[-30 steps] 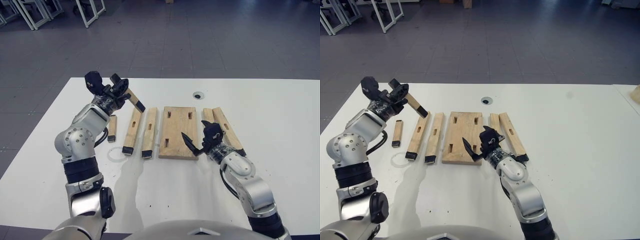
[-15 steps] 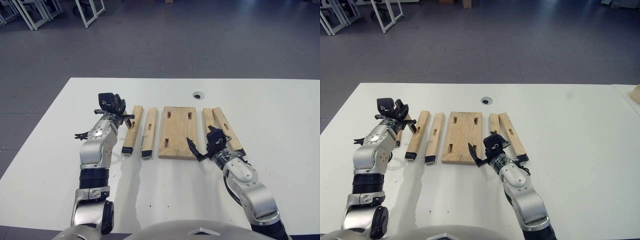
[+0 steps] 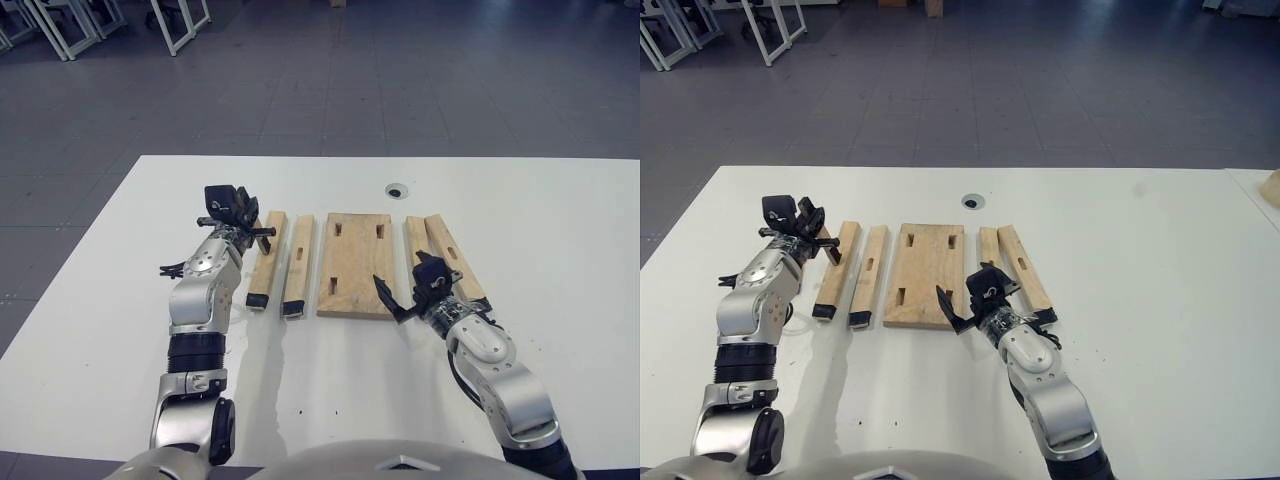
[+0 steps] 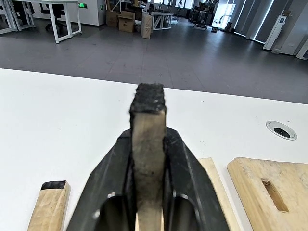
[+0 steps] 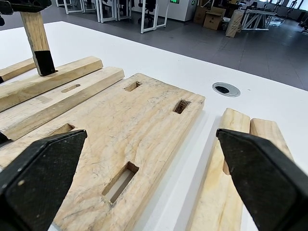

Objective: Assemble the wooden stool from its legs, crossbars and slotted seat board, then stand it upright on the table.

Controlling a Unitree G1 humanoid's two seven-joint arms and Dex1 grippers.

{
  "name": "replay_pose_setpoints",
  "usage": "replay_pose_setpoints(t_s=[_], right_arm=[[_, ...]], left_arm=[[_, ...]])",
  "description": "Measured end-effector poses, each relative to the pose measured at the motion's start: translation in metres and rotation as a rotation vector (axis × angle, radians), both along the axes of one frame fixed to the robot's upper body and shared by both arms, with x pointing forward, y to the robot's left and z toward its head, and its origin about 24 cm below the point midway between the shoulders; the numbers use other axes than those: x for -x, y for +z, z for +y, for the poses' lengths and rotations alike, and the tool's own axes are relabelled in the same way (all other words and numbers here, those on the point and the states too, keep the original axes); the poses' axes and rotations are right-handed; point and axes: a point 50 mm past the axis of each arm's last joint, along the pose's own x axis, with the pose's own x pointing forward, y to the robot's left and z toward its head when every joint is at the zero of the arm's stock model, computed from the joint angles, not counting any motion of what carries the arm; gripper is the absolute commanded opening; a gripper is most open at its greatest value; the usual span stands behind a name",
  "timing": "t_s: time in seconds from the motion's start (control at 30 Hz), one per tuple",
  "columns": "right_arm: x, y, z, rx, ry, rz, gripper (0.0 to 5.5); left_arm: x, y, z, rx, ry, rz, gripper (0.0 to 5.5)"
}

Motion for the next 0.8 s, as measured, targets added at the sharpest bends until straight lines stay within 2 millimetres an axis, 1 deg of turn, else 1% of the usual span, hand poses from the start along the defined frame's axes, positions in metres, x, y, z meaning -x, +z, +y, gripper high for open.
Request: replay_pose_setpoints(t_s=[0.17, 0.23, 0.3, 0.43, 0.53, 0.67, 0.8], right_arm=[[0.0, 0.0, 0.0, 0.0, 0.0, 0.001, 4.96], [0.0, 0.0, 0.001, 0.0, 0.001, 0.001, 4.96], [0.0, 0.0, 0.001, 0.0, 0.002, 0.001, 4.96], [0.0, 0.0, 0.001, 0.0, 0.001, 0.002, 4.96], [0.0, -0.001, 0.001, 0.002, 0.0, 0.004, 4.96], [0.0, -0.001, 0.001, 0.003, 0.0, 0.006, 4.96], [0.0, -0.001, 0.0, 0.004, 0.0, 0.006, 4.96]], left_arm=[[-0.001, -0.004, 0.001, -0.006, -0.006, -0.014, 0.43], [0.001, -0.012, 0.003, -0.025, -0.002, -0.003, 0.43], [0.004, -0.015, 0.003, -0.041, -0.005, -0.018, 0.43], [0.021, -0.028, -0.002, -0.056, -0.005, -0.039, 0.43], [0.033, -0.031, -0.006, -0.037, -0.001, -0.058, 0.43], [0.038, -0.033, -0.008, -0.026, 0.007, -0.069, 0.43], [0.051, -0.037, -0.01, -0.005, 0.03, -0.109, 0.43]])
